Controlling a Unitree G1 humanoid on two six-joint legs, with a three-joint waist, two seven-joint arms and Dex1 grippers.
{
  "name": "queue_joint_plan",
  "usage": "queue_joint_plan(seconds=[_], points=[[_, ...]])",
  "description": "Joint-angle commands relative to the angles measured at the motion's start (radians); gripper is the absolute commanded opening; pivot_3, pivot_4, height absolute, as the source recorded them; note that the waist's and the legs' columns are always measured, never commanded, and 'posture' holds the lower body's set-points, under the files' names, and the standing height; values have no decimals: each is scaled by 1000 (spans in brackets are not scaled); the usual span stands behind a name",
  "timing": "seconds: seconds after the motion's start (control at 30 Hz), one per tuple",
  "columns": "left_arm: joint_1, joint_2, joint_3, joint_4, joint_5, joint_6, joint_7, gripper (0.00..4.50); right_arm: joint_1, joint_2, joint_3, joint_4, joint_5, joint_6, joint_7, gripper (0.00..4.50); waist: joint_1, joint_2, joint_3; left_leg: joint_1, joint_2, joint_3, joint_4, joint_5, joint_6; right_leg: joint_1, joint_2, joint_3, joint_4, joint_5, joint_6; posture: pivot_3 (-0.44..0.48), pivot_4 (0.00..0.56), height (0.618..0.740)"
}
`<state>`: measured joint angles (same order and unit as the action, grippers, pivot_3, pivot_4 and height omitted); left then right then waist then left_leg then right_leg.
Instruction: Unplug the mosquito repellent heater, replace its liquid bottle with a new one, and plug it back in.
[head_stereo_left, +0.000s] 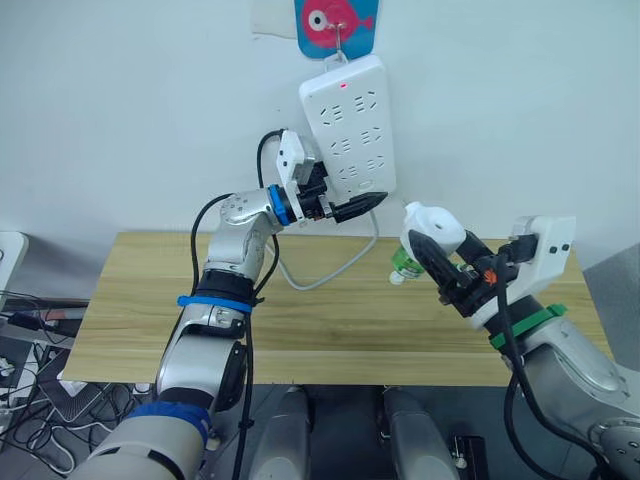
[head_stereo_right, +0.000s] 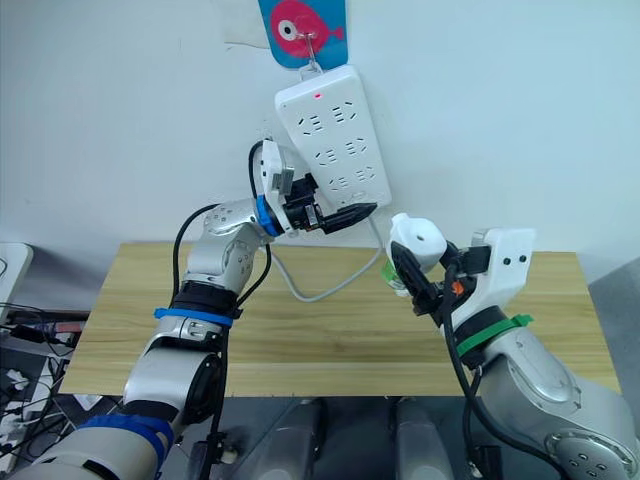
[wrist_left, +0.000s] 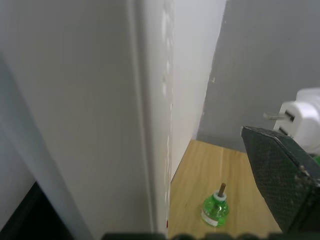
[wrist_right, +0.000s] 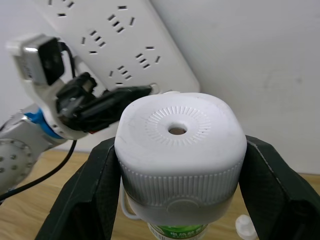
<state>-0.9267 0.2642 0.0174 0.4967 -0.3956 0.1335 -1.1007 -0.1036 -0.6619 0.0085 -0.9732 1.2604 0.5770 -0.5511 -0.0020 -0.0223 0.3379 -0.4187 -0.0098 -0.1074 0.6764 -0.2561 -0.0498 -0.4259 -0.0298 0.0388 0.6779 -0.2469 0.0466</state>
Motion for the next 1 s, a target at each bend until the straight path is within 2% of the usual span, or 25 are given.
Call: queue_joint_plan(seconds=[0.03, 0.2, 0.43, 0.77, 1.0], points=[[27, 36, 33, -131, -54, 112, 28, 4500, -2, -1, -42, -47, 22, -22, -8, 2901, -2, 0, 0, 0, 0, 0, 0, 0, 0, 0, 0, 0, 0, 0, 0, 75, 273, 740], [63, 78, 45, -226, -70, 189, 62, 4500, -15, 10, -42, -43, 33, -23, -19, 2901, -2, 0, 0, 0, 1, 0, 0, 0, 0, 0, 0, 0, 1, 0, 0, 81, 266, 740], [79, 106, 50, -273, -82, 230, 80, 4500, -42, 9, -34, -32, 40, -13, -10, 2901, 1, 0, 0, 0, 0, 0, 0, 0, -1, 0, 0, 0, 0, 0, 0, 99, 262, 740], [94, 110, 47, -313, -106, 255, 83, 1340, -102, -9, -7, -22, 58, 21, -18, 2901, 2, 0, -1, 0, 0, 0, 0, 2, -3, 0, 0, 0, 0, 0, 0, 105, 257, 740], [85, 102, 23, -283, -70, 212, 87, 1296, -271, -21, 62, 32, 111, 103, -82, 2901, 1, 0, -1, 0, 1, 1, 0, 2, -3, -1, 0, 1, 0, 0, 0, 92, 267, 740]])
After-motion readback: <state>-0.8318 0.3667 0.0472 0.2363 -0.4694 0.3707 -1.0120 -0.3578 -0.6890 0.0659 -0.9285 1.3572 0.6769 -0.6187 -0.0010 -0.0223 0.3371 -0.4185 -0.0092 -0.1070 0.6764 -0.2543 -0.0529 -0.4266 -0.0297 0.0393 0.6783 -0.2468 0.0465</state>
